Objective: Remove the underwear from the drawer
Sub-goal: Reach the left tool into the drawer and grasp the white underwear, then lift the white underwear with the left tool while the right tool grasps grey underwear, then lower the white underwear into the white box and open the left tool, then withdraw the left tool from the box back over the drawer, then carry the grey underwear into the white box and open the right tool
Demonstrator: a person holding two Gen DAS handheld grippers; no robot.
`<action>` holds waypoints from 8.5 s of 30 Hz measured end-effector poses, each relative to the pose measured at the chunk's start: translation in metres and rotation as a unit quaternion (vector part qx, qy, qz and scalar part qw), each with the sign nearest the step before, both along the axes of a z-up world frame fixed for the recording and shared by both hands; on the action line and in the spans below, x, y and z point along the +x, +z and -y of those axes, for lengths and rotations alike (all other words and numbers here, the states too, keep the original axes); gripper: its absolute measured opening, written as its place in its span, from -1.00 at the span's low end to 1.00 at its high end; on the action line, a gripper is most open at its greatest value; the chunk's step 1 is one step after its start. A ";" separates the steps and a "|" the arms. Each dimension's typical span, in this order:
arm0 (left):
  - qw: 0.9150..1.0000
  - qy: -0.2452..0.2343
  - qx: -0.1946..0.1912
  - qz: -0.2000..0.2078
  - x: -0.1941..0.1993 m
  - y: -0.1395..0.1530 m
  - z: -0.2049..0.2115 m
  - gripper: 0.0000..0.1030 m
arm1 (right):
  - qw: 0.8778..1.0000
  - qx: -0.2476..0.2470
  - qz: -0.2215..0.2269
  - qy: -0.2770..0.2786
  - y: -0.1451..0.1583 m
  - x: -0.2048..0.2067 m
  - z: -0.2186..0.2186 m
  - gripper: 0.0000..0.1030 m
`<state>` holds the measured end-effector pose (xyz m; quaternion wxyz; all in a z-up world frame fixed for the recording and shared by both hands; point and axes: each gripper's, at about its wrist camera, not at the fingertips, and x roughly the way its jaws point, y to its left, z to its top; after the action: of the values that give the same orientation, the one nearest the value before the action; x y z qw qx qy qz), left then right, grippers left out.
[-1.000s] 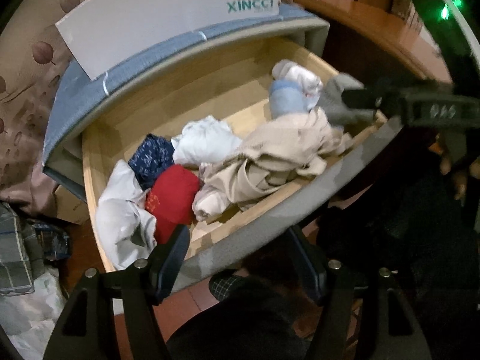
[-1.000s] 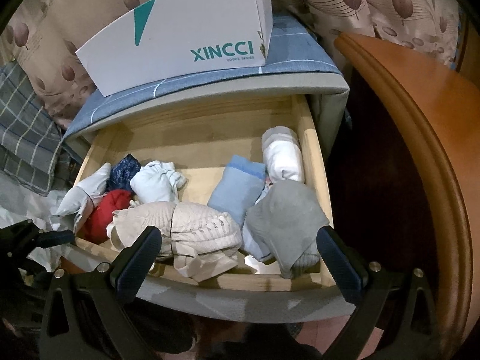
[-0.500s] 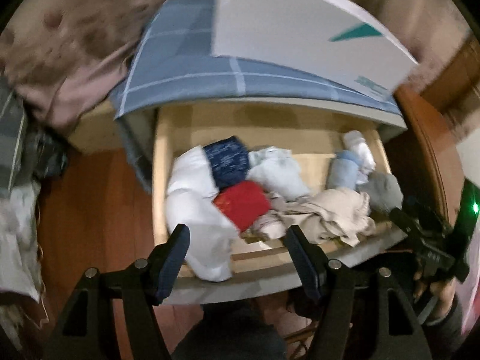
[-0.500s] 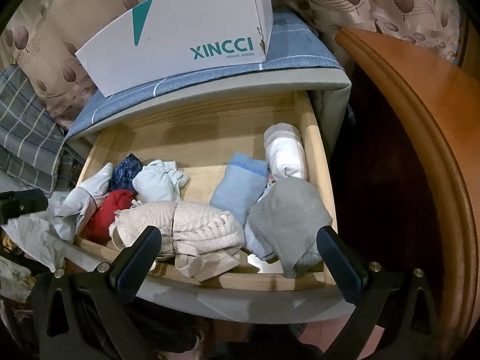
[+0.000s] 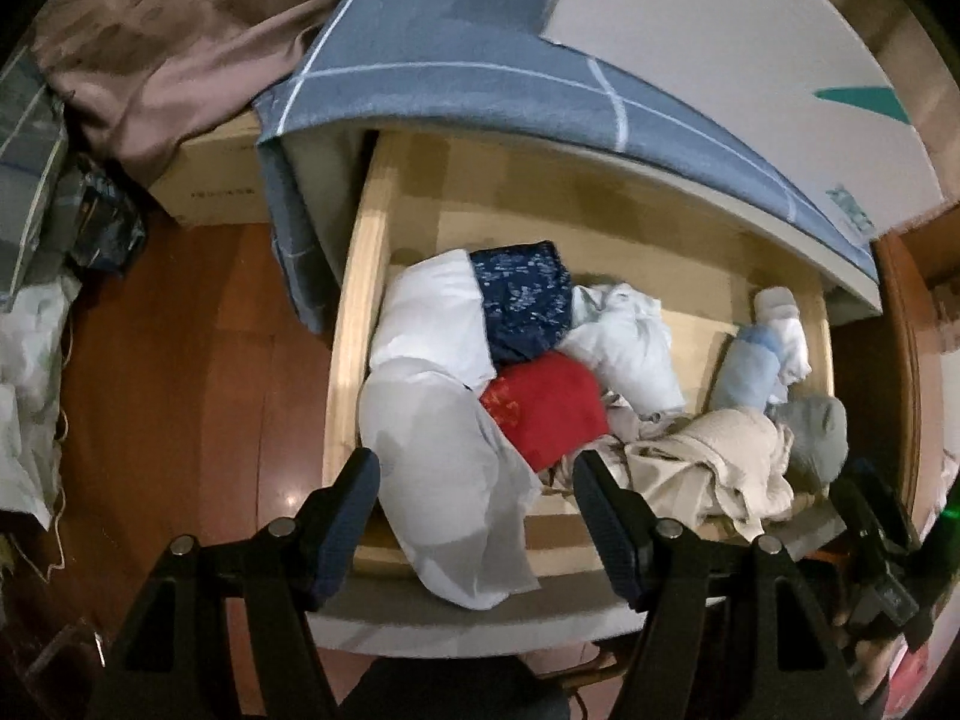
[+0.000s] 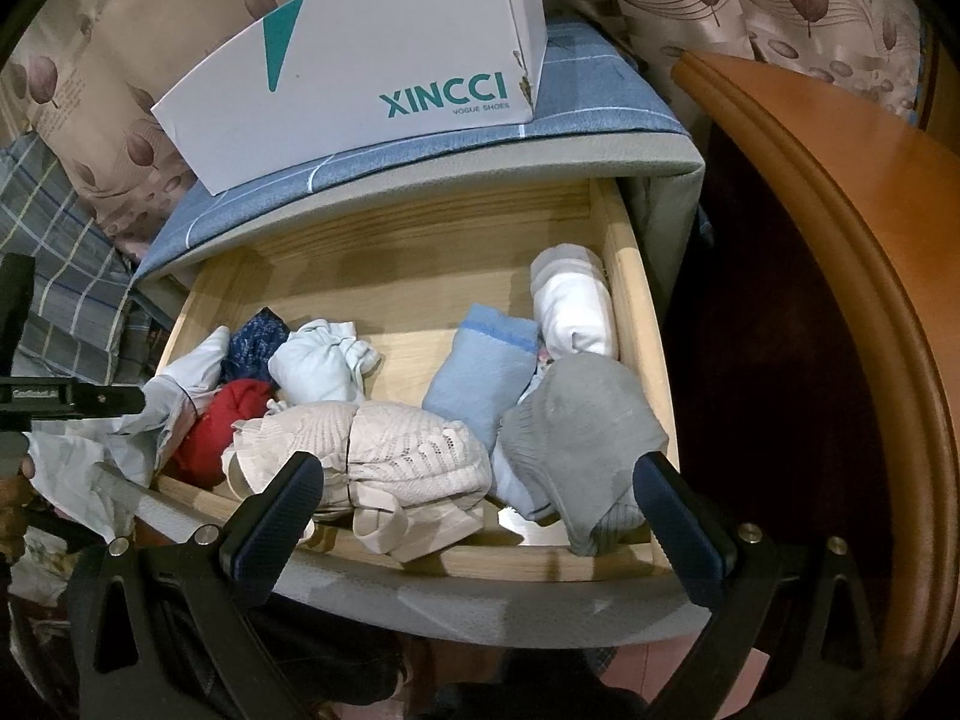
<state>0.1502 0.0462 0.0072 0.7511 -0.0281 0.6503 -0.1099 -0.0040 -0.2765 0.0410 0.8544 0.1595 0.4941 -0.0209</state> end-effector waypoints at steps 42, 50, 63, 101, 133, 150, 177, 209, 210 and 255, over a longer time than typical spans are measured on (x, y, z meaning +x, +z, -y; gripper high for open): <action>0.995 -0.013 0.092 0.032 0.009 -0.039 0.022 -0.20 | 0.998 -0.006 -0.065 0.022 -0.004 0.015 -0.001 0.99; 0.997 -0.007 0.059 0.039 0.003 -0.027 0.012 -0.29 | 0.992 -0.006 -0.117 0.040 0.012 0.039 0.025 0.99; 0.998 -0.019 0.028 0.052 -0.008 -0.005 0.010 -0.29 | 0.981 -0.008 -0.186 0.045 -0.024 0.061 0.032 0.32; 0.994 -0.046 0.023 0.091 -0.028 0.052 0.008 -0.29 | 0.989 -0.055 -0.132 0.025 -0.035 0.034 0.006 -0.27; 0.957 -0.120 0.029 0.261 0.138 0.198 0.122 -0.29 | 0.987 -0.066 -0.142 0.023 -0.043 0.041 0.001 -0.28; 0.977 -0.079 0.071 0.183 0.175 0.118 0.132 -0.29 | 0.988 -0.047 -0.144 0.023 -0.042 0.041 0.005 -0.27; 0.985 -0.038 0.078 0.151 0.160 0.118 0.121 -0.05 | 0.988 -0.035 -0.146 0.020 -0.043 0.043 0.006 -0.27; 0.952 -0.025 0.029 0.304 0.039 0.194 0.026 -0.04 | 0.987 -0.055 -0.147 0.021 -0.042 0.046 -0.002 -0.26; 0.954 -0.023 0.031 0.296 0.038 0.187 0.024 -0.04 | 0.987 -0.056 -0.147 0.021 -0.042 0.046 -0.002 -0.26; 0.979 0.053 0.100 0.167 -0.043 -0.001 0.021 -0.04 | 0.998 -0.057 0.026 0.033 0.183 0.170 0.025 -0.24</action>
<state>0.1069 0.0255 0.0064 0.8530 0.0318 0.5208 -0.0076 0.1665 -0.3010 0.2241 0.8747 0.0948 0.4751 -0.0163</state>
